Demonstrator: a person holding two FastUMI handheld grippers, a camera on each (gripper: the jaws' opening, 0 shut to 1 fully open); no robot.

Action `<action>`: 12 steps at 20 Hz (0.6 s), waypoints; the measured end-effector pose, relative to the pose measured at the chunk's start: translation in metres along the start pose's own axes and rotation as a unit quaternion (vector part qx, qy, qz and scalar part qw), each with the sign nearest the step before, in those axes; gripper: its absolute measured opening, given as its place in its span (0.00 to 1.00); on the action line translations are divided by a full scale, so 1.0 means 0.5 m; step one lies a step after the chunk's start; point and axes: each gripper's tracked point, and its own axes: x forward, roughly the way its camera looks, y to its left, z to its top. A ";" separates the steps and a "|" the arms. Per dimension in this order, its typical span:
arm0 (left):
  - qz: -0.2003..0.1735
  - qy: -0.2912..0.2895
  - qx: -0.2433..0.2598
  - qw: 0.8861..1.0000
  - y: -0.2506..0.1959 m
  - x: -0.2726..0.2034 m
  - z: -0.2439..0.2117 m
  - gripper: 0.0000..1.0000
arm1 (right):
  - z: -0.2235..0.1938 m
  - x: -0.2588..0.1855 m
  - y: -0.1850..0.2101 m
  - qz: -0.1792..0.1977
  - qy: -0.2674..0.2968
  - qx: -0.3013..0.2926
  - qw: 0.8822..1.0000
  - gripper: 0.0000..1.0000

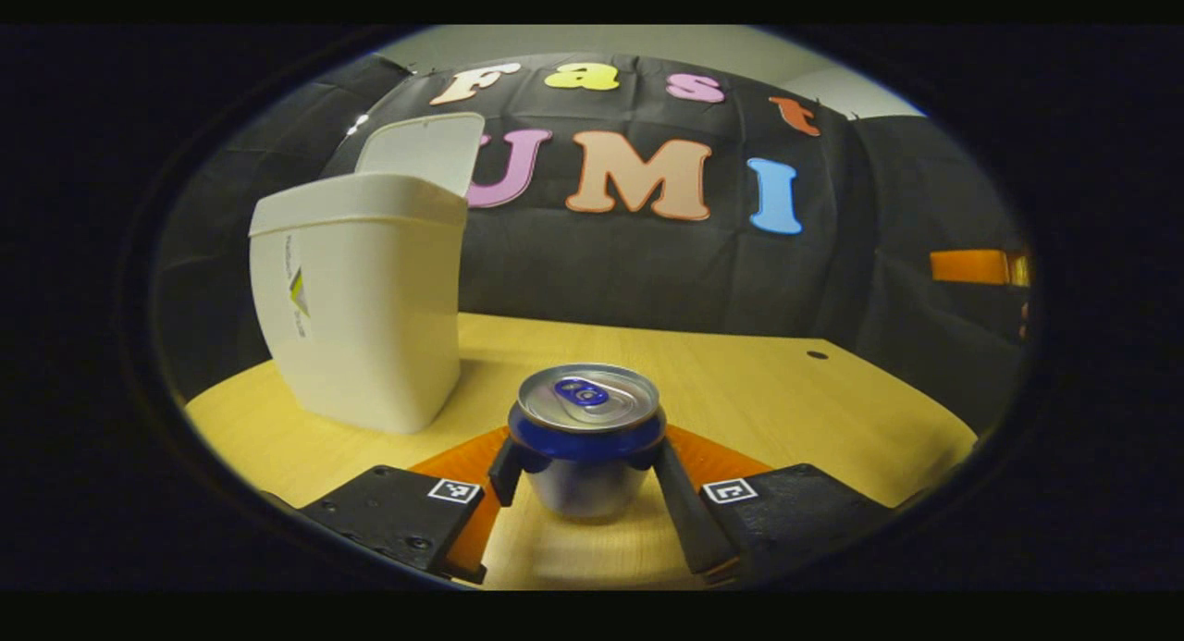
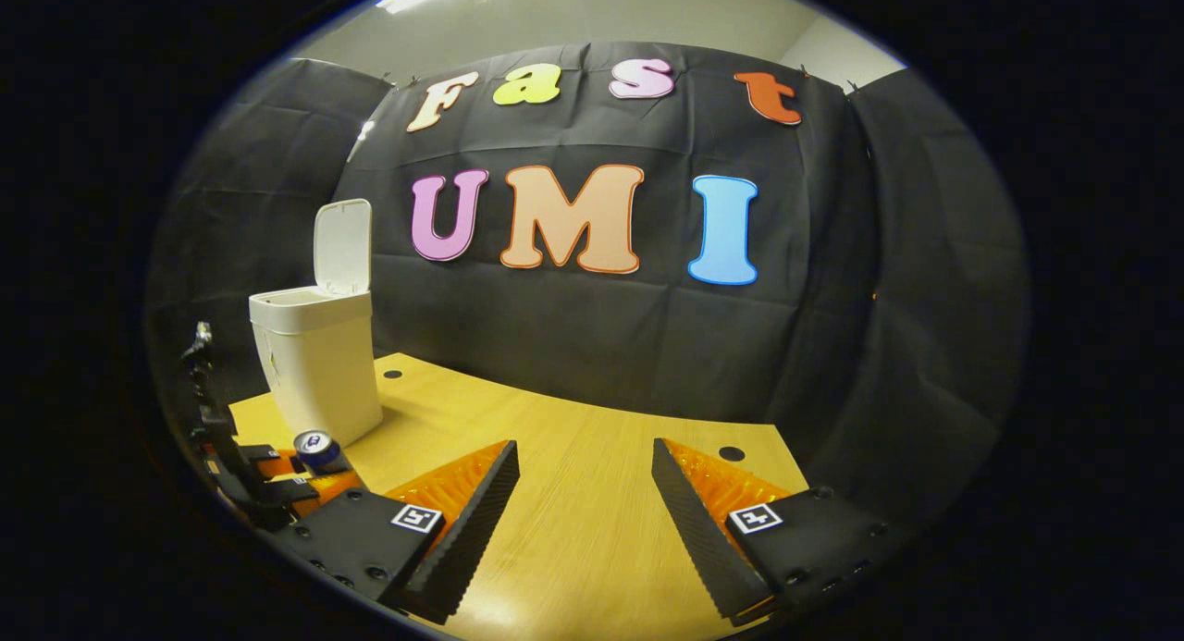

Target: Press the lid of the desktop garbage bin to open it, pick up the crumpled paper on the desktop and throw it into the bin, then pick up the pop can on the desktop and drop it into the bin, and finally close the garbage bin lid.

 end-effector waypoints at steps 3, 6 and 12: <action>-0.003 -0.022 0.011 1.000 0.016 -0.013 0.115 0.72 | 0.013 -0.013 0.023 0.013 -0.004 0.025 1.000 0.96; 0.014 -0.059 0.008 0.998 0.054 -0.023 0.238 0.72 | 0.030 -0.027 0.034 0.017 -0.012 0.037 0.999 0.96; 0.060 -0.104 0.039 0.992 0.187 -0.017 0.422 0.71 | 0.058 -0.050 0.038 -0.001 -0.019 0.073 0.997 0.96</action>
